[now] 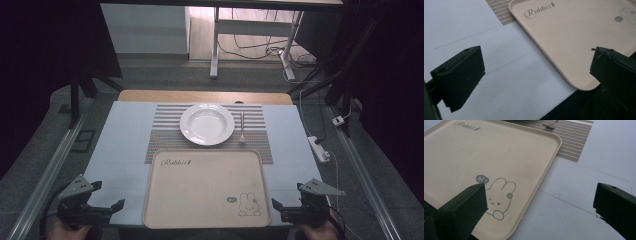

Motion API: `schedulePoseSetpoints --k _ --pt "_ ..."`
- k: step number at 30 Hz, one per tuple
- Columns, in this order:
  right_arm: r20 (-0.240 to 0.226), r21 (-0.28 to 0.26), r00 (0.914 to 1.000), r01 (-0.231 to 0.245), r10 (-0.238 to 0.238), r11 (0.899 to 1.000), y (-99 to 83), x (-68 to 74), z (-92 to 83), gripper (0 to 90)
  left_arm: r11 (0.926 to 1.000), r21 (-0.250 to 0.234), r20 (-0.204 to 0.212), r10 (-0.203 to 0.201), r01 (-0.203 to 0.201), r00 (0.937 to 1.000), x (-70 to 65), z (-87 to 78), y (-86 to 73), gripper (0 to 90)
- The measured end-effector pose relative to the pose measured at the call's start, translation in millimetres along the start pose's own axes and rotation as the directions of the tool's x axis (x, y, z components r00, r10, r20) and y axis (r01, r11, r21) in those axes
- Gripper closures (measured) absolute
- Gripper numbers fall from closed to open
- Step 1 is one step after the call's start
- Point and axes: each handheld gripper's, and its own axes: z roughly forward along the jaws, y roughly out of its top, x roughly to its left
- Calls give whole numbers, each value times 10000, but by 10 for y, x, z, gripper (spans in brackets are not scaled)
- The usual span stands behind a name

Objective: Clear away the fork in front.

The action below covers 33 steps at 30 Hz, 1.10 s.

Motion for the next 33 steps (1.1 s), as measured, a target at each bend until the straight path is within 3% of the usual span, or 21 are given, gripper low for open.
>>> schedulePoseSetpoints --k 9,17,33 --pt "-213 160 9998 32 -28 9999 7 -1 21 0 9993 354 30 149 -150 9999 -8 40 15 1" --pt "-242 360 9997 62 -54 9993 13 4 43 0 9991 393 324 -179 166 9993 34 48 14 6" --pt "-156 658 9998 118 -107 9978 27 14 71 0 9984 537 381 -178 157 9991 35 66 20 17"
